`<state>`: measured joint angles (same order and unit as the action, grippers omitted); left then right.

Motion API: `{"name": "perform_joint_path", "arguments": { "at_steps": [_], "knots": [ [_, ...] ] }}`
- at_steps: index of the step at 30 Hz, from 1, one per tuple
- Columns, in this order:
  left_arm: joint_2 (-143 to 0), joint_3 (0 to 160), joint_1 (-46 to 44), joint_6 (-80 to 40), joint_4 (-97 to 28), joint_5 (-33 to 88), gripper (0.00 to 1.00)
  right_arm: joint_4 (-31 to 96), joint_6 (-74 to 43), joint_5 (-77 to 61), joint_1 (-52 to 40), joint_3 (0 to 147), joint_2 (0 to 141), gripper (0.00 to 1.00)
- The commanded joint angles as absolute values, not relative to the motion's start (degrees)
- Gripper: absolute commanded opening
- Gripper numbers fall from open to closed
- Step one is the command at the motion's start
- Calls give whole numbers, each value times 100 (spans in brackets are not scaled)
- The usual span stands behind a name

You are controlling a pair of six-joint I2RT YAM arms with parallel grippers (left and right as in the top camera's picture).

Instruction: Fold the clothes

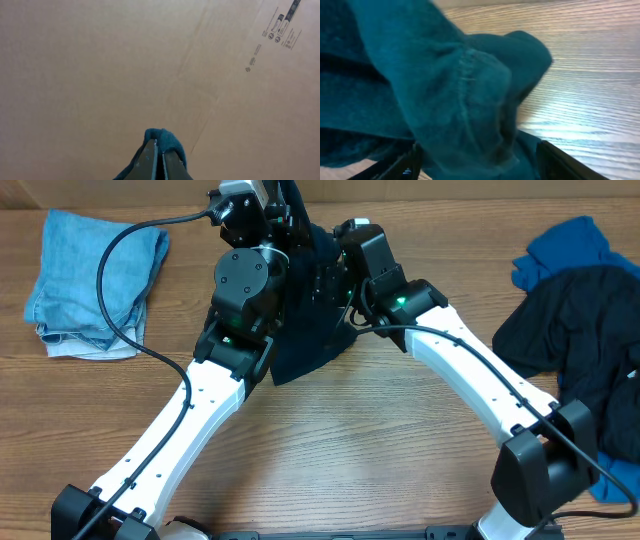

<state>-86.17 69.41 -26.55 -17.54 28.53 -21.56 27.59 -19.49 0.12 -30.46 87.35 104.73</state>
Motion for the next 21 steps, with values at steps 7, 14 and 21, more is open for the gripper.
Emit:
{"name": "perform_joint_path", "arguments": {
  "at_steps": [7,14,21],
  "knots": [
    [-8475,7105,-2663,-1610,2939,-1946,4,2606,-1470,-117,-2945,8794,10746,4],
    [-8460,7105,-2663,-1411,2832,-1981,4,3103,-696,5,-2231,8794,9717,4],
    [-8458,7474,-2659,-969,1011,-427,4,3155,366,25,-1568,8831,9244,4]
  ]
}}
